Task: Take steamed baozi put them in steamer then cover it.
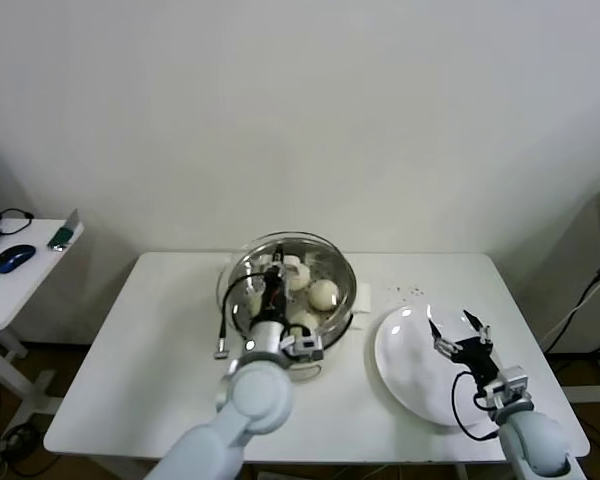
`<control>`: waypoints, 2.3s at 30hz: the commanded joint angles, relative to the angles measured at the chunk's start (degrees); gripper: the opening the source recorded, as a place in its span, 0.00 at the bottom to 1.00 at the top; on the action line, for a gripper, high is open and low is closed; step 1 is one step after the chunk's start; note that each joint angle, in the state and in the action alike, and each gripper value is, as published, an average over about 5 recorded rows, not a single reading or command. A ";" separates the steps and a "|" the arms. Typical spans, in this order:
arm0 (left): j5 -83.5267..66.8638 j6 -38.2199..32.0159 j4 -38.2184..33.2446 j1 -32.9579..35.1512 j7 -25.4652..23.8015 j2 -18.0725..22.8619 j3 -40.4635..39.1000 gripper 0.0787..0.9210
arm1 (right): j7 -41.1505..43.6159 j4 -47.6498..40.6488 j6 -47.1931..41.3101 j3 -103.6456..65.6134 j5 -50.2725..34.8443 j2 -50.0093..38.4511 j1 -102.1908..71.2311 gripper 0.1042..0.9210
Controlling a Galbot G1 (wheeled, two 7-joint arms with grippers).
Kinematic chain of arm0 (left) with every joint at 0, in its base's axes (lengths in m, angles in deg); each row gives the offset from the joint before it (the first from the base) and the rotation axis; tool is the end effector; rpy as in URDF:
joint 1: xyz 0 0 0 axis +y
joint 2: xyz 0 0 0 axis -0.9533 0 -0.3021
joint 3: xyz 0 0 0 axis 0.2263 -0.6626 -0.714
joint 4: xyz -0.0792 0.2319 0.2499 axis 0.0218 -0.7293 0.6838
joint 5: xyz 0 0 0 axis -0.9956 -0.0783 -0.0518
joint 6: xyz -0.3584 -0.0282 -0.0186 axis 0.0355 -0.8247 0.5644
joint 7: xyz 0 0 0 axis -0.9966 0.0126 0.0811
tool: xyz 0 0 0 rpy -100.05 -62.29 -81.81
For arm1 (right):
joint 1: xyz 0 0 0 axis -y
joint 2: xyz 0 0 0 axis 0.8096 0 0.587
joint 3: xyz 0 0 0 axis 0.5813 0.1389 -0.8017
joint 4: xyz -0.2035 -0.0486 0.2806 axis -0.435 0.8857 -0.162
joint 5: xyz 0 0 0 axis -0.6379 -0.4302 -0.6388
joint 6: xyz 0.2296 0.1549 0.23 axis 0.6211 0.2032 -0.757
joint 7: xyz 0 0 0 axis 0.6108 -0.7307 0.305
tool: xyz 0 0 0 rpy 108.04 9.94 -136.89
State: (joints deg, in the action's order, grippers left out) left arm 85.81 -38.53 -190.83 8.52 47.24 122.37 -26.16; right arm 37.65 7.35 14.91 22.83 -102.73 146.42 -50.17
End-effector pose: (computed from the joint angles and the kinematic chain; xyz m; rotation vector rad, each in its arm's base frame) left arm 0.3056 -0.1423 -0.2404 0.0202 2.3155 2.0981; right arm 0.2765 -0.1651 -0.3697 0.2402 -2.9081 0.2626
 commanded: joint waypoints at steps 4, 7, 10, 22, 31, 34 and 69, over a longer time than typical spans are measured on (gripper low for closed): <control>3.89 0.58 8.36 -2.85 -0.35 6.16 -1.96 0.09 | 0.41 -0.27 0.25 -0.38 0.41 0.06 -0.03 0.88; 4.29 0.26 9.30 -3.21 -0.21 6.08 -1.65 0.09 | 0.41 -0.37 0.27 -0.38 0.40 -0.10 0.04 0.88; 5.01 -0.23 10.27 -3.49 0.18 6.00 -1.50 0.09 | 0.42 -0.39 0.27 -0.40 0.41 -0.12 0.06 0.88; 5.50 -0.90 11.84 -3.46 0.94 6.22 -1.87 0.09 | 0.60 -0.52 0.22 -0.24 1.04 -0.56 0.10 0.88; 5.83 -1.22 12.42 -3.18 1.09 5.92 -1.71 0.09 | 0.64 -0.82 0.25 -0.01 1.20 -0.62 0.62 0.88; 5.88 -1.22 12.62 -3.16 1.27 5.84 -1.56 0.09 | 0.67 -0.86 0.29 0.02 1.26 -0.62 0.69 0.88; -2.46 1.18 -6.93 5.29 -0.68 -1.78 1.27 0.63 | -0.11 -0.25 -6.10 -1.00 1.69 0.27 1.02 0.88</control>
State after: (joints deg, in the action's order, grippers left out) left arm 86.86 -38.59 -186.63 8.03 46.97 124.61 -27.68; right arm 37.90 6.80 11.77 22.17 -100.61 146.48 -49.32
